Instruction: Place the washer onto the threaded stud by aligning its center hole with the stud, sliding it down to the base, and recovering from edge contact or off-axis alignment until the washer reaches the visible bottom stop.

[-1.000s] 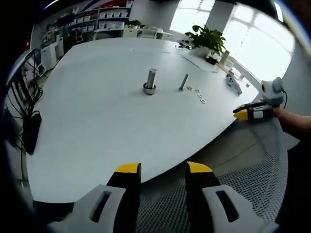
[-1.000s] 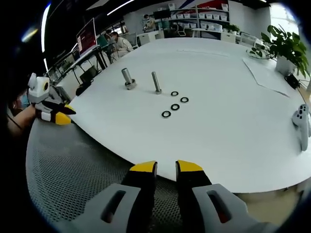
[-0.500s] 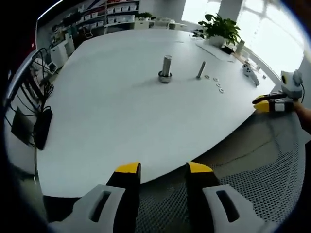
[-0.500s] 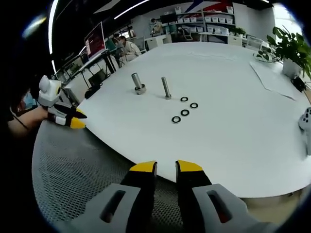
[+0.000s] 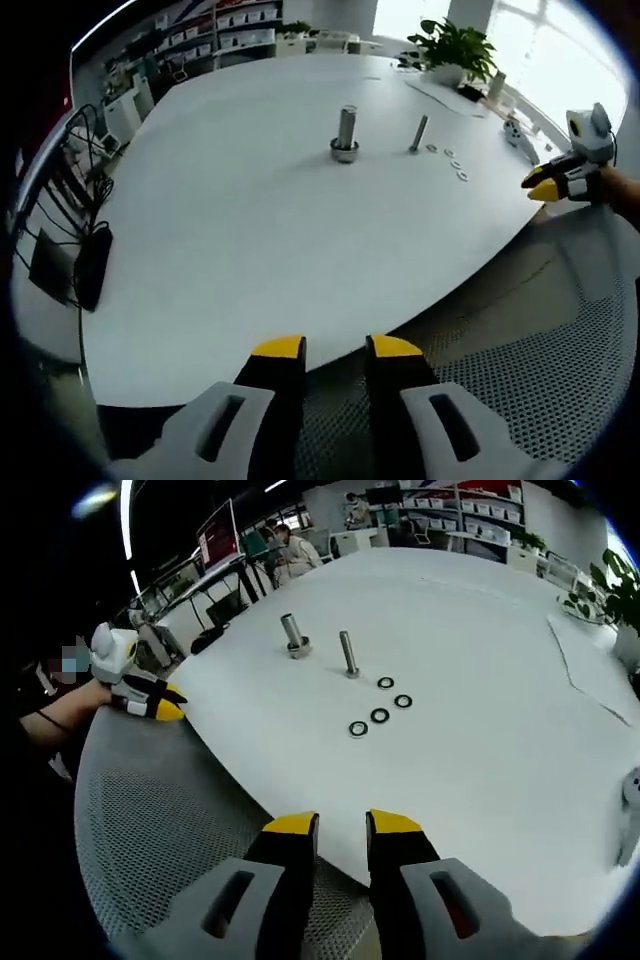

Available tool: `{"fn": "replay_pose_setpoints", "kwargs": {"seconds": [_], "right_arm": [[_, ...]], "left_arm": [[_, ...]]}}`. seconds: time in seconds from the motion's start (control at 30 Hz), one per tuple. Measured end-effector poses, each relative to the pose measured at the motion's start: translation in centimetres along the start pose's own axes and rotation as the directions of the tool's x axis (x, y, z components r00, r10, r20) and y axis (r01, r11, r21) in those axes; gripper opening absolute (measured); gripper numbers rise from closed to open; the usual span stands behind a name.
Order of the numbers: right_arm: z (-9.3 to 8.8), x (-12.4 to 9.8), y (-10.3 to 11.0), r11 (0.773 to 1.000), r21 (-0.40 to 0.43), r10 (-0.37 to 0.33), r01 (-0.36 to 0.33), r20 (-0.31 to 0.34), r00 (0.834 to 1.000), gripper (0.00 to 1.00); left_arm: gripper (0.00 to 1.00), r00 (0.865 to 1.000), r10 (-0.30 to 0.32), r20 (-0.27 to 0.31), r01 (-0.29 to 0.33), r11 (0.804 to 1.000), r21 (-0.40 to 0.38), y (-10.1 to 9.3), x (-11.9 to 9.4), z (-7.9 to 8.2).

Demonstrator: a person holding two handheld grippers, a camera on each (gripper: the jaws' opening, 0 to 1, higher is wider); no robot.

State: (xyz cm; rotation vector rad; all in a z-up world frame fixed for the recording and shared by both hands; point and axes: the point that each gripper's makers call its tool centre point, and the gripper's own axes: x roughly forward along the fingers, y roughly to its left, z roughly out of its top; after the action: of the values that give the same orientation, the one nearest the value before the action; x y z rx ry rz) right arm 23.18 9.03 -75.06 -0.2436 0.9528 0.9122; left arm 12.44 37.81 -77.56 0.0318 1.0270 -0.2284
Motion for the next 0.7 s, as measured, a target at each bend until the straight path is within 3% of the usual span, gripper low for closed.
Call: {"fn": "replay_pose_setpoints", "kwargs": {"seconds": [0.1,0.27,0.7], "right_arm": [[1.3,0.7,-0.4,1.0,-0.025,0.016,-0.016,-0.018,1.0,0.22],[2.8,2.5,-1.6,0.995,-0.099,0.018,-0.024,-0.064,0.998,0.22],[4.0,6.4,-3.6,0.969,-0.24,0.004,-0.057,-0.216,0.976,0.22]], "left_arm": [[0.18,1.0,-0.011,0.001,0.011,1.0,-0.016,-0.2,0.0,-0.1],[0.22,1.0,-0.01,-0.023,0.01,1.0,-0.013,-0.1,0.1,-0.4],[0.1,0.997,0.052,-0.059,-0.051,0.998,0.029,0.9,0.5,-1.1]]}}
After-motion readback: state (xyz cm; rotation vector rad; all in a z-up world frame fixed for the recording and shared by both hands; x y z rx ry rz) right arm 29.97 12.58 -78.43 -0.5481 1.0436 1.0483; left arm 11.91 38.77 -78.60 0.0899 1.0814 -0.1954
